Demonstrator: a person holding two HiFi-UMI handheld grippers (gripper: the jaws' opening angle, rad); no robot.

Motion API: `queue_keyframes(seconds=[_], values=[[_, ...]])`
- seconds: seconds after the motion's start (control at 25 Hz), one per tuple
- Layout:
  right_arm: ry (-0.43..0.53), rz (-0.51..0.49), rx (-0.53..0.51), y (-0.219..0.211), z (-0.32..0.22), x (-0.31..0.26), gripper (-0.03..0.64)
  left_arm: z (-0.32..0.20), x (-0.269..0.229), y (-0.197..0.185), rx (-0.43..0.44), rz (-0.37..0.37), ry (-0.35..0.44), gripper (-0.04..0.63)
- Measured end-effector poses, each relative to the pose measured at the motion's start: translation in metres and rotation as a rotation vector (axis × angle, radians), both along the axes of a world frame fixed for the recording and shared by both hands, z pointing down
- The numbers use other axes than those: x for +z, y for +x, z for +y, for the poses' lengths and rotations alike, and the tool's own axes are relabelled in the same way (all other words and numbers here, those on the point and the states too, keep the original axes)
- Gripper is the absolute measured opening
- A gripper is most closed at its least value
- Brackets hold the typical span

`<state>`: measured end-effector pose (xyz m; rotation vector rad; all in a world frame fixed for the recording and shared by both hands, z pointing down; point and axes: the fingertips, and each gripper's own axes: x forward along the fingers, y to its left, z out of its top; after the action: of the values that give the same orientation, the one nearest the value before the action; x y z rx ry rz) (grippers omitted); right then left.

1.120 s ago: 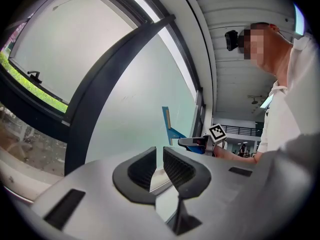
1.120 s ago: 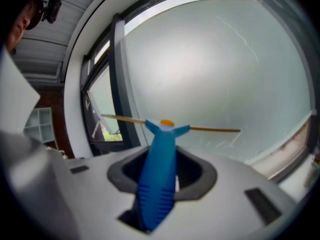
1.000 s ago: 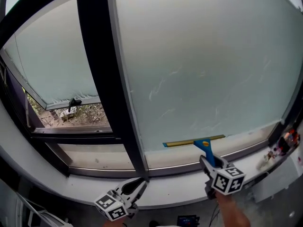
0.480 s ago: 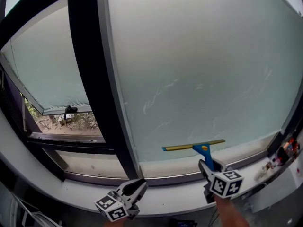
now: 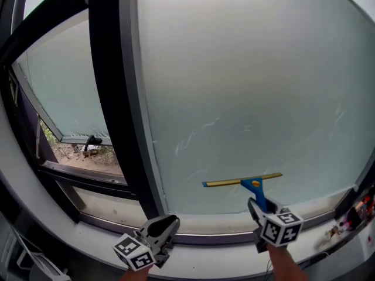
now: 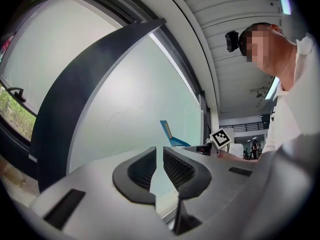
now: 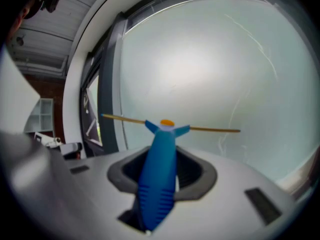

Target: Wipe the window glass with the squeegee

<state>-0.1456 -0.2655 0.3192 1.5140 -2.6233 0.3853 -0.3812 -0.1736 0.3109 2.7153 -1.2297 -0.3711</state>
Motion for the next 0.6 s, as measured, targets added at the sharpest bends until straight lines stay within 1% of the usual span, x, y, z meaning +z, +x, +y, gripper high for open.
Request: queue_keyframes(seconds=[0.24,0.44,0.6], values=[[0.146,0.059,0.0,-0.005,-0.022,-0.065,0.146,-0.019,-0.056,-0.012,-0.029,-0.055,0.11,0.066],[0.237,0.129,-0.005,-0.026,-0.038,-0.119,0.146,-0.03,-0.092,-0.027,-0.048,-0.128,0.176,0.066],[0.319,0.159,0.007,-0.04,-0.051,-0.167,0.146,-0.037,-0.122,-0.032,-0.051,-0.18,0.246,0.066]])
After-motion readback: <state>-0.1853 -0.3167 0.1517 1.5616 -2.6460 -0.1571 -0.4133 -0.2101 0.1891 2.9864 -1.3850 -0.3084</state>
